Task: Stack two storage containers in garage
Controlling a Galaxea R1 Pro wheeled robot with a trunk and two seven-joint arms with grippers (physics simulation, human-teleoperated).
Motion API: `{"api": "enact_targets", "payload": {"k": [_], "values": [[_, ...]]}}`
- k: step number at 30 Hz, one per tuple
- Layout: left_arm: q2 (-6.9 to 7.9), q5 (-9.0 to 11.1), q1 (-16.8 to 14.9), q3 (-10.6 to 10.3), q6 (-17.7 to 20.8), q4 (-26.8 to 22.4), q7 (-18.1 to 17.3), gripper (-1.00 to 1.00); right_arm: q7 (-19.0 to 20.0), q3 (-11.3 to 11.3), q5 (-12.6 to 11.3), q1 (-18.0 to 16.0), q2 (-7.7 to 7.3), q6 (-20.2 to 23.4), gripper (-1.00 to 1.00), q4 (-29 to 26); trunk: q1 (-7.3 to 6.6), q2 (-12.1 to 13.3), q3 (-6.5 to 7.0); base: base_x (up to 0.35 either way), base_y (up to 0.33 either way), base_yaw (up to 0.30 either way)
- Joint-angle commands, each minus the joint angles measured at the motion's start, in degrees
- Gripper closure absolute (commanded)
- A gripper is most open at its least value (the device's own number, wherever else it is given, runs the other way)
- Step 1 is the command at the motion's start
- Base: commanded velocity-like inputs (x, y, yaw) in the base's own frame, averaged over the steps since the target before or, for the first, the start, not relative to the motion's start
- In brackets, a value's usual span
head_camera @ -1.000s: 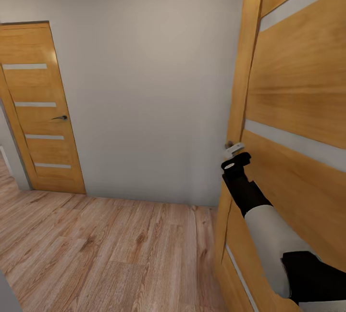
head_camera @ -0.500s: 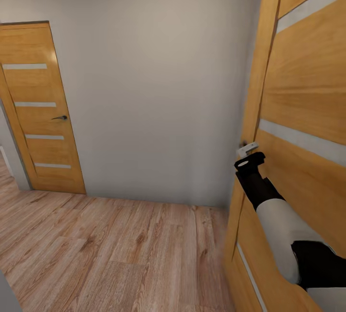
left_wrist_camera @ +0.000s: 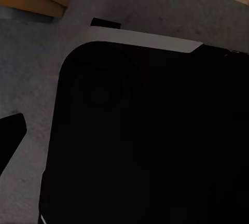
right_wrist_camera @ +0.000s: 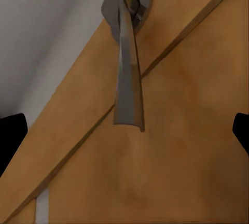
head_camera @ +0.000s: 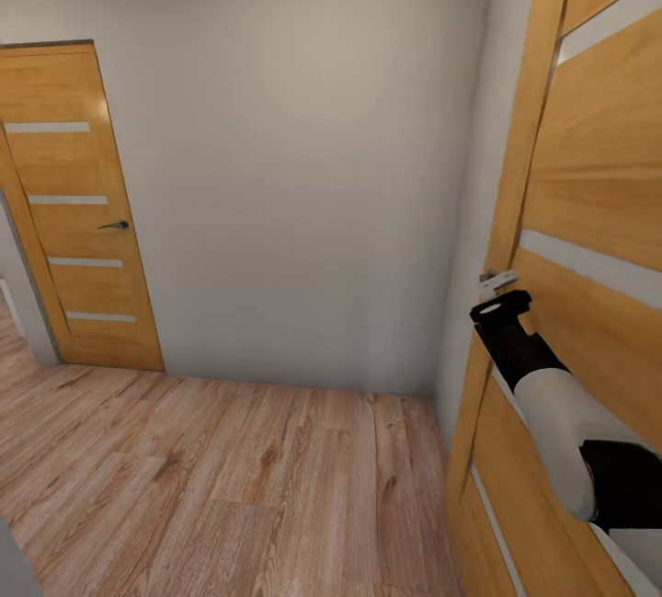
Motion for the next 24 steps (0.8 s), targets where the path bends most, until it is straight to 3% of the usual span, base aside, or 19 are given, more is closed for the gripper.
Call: {"api": "enact_targets", "payload": {"k": [1, 16, 24], "values": [[-0.01, 0.4, 0.0, 0.0, -0.1, 0.0, 0.0, -1.00, -0.1, -0.2, 0.7, -0.1, -0.17, 0.3, -1.00, 0.0, 0.00, 0.0, -0.06, 0.000, 0.000, 0.000], [-0.01, 0.4, 0.0, 0.0, -0.1, 0.0, 0.0, -1.00, -0.1, -0.2, 0.5, -0.1, -2.52, 0.2, -1.00, 0.1, 0.00, 0.0, -0.06, 0.000, 0.000, 0.000], [-0.01, 0.4, 0.0, 0.0, -0.1, 0.0, 0.0, -1.00, -0.1, -0.2, 0.5, -0.1, -2.76, 0.2, -1.00, 0.1, 0.00, 0.0, -0.06, 0.000, 0.000, 0.000]]}}
